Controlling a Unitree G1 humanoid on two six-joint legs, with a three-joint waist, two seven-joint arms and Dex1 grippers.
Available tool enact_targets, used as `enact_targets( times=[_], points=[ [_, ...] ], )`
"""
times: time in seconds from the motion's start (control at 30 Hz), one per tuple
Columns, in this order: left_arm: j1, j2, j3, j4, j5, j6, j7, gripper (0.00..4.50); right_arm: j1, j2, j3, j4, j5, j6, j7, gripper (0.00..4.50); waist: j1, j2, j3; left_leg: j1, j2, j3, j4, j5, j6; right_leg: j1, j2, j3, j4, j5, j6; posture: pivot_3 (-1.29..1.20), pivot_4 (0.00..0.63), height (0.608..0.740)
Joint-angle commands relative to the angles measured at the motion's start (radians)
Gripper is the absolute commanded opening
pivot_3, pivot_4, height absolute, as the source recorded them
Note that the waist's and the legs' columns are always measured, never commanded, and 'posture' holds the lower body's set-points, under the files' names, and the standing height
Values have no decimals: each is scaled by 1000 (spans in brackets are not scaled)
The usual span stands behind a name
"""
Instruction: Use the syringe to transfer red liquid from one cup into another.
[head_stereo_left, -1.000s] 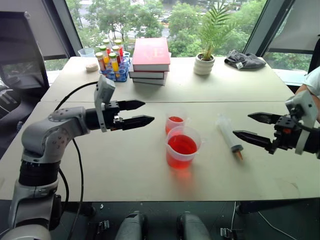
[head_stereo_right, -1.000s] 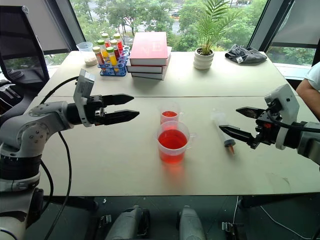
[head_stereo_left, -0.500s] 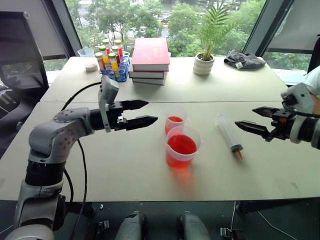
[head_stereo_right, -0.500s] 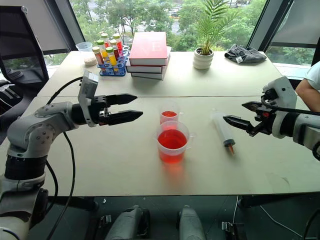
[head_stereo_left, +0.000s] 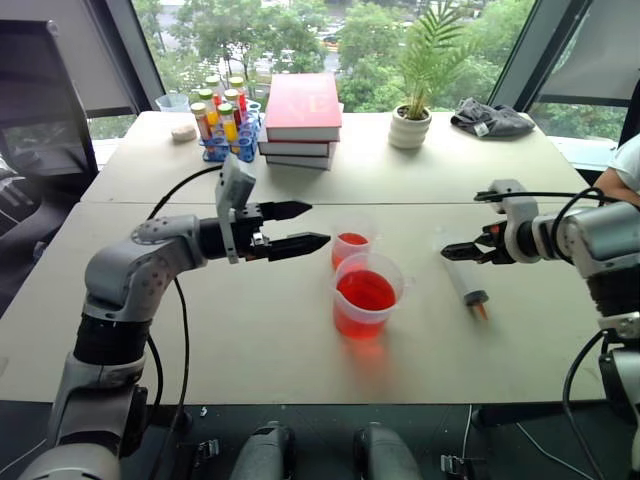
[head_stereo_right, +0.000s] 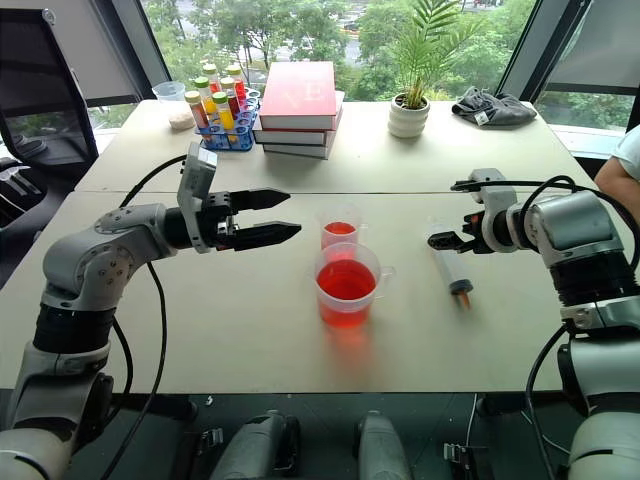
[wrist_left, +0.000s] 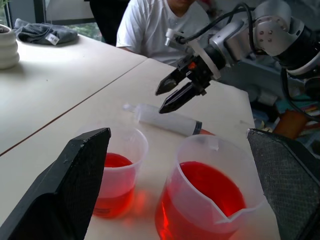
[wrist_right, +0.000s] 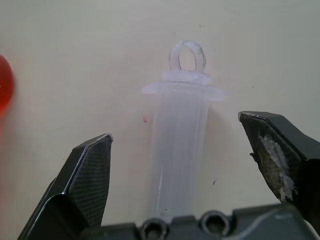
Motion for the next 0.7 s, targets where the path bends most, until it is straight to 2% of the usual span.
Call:
enact_targets(
  times=[0.03,0.1,0.17,0.2,0.33,0.37,0.53,0.67,0.7],
  points=[
    [9,2,30,-48,-11,-10,17,4500,-64,33,38,92,-80,-65,48,4441,-2,0,0,0,0,0,0,0,0,0,0,0,0,0,0,0,150,740],
    [15,3,35,-56,-14,-6,27,4500,-73,57,61,131,-118,-95,68,4441,-3,0,0,0,0,0,0,0,0,0,0,0,0,0,0,0,150,740],
    [19,5,40,-65,-18,-2,34,4500,-76,73,79,153,-146,-114,94,3899,-4,0,0,1,0,0,0,0,0,0,0,0,1,0,0,0,150,740],
    [20,7,42,-68,-19,0,37,4500,-78,79,86,161,-159,-123,107,3534,-4,0,0,1,0,0,0,0,0,0,1,0,1,0,0,0,150,740],
    [21,18,45,-69,-21,1,41,4500,-77,84,98,161,-197,-136,162,1501,-4,0,0,1,0,0,1,0,0,0,1,0,2,0,0,0,150,740],
    [19,20,46,-68,-22,2,43,4500,-75,83,98,153,-204,-135,172,1326,-4,0,0,1,0,0,1,0,0,0,1,0,2,0,0,0,150,740],
    [-5,26,42,-48,-18,3,38,4500,-73,65,36,93,-215,-129,178,1326,-3,0,0,1,0,0,1,0,0,0,1,0,2,0,0,0,150,740],
    [-43,37,45,-10,-17,0,15,4500,-50,33,-103,-78,-172,-150,152,1326,-1,0,0,1,0,0,1,0,0,0,1,0,2,0,0,0,150,740],
    [-58,35,40,6,-12,-5,9,4500,-40,48,-183,-137,-131,-171,141,1326,-1,0,0,1,0,0,1,0,0,0,1,0,2,0,0,0,150,740]
  ],
)
